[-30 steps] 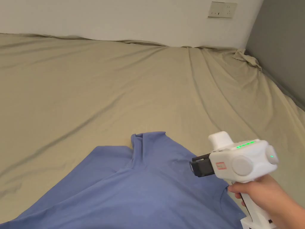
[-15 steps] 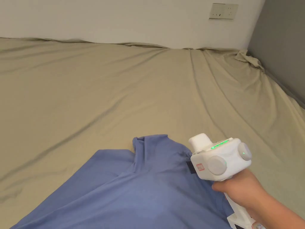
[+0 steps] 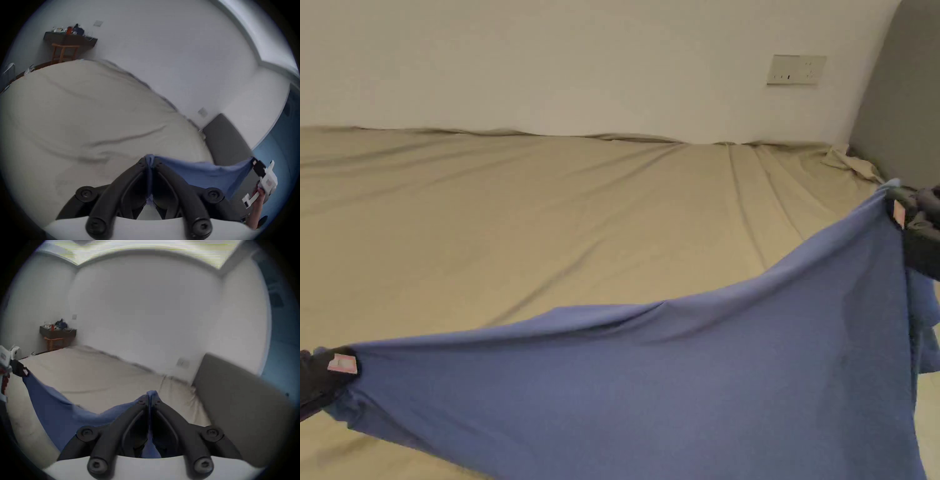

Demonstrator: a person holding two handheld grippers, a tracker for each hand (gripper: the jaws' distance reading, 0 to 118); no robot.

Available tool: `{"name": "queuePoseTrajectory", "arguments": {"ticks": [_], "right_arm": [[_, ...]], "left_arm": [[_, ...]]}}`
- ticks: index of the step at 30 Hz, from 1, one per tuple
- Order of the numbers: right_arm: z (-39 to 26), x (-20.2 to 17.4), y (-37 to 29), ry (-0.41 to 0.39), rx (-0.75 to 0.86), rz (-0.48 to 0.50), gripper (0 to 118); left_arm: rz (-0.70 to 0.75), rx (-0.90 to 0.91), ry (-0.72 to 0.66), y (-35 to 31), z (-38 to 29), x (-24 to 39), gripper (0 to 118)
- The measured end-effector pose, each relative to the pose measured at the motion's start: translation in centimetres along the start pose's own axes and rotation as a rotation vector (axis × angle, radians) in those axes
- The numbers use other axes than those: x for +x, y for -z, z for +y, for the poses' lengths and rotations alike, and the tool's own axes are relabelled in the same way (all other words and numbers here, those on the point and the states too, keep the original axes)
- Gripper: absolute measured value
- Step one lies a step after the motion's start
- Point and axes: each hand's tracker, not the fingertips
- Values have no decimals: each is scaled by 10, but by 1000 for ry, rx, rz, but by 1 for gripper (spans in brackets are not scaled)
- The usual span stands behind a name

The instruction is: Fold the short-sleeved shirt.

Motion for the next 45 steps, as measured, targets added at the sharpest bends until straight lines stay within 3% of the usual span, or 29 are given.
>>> {"name": "queuePoseTrajectory", "arguments": {"ticks": [4, 11, 16, 18, 25, 30, 36, 41, 45], "right_arm": [[64, 18, -4, -99, 99, -144, 5], [142, 55, 26, -49, 113, -228, 5], [176, 80, 64, 60, 41, -195, 5], [189, 83, 83, 68, 1, -178, 5], [208, 94, 130, 176, -108, -103, 5], [200, 97, 155, 242, -150, -61, 5], [151, 65, 190, 184, -249, -53, 5], [73, 23, 214, 140, -367, 18, 5], [8, -5, 223, 161, -460, 54, 5]], "left_arm": [[-105, 121, 12, -9, 68, 54, 2], [-24, 271, 183, -25, 182, 134, 2], [22, 306, 151, -19, 239, 155, 2], [45, 308, 157, -14, 255, 161, 2], [101, 255, 152, 9, 272, 160, 2], [127, 239, 149, 26, 268, 147, 2], [150, 128, 119, 70, 239, 120, 2], [198, 16, 94, 116, 194, 80, 2], [243, -91, 94, 145, 153, 49, 2]]}}
